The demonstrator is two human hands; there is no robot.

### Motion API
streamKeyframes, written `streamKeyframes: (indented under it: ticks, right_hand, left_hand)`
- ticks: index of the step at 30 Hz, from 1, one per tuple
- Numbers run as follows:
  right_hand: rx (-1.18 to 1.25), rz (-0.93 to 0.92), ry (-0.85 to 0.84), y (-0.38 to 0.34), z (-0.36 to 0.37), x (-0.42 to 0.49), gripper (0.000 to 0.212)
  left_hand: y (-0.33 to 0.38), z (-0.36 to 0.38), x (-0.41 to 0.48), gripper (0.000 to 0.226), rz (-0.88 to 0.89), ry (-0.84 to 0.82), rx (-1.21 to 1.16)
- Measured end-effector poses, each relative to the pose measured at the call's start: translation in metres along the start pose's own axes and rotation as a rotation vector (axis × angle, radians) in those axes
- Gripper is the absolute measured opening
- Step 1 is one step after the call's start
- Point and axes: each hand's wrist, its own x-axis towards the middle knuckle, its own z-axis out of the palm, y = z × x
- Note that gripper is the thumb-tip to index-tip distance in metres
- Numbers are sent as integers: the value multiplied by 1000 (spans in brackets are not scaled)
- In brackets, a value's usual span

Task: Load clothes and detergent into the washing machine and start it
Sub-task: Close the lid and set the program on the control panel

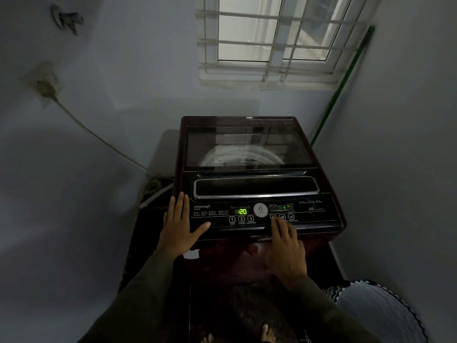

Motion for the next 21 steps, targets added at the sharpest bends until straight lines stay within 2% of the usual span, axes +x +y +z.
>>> streamKeyframes:
  ticks: [21]
  right_hand:
    - [52, 4, -10, 2, 3, -1, 88]
  left_hand:
    - [0, 1, 0, 122, -3, 9, 1]
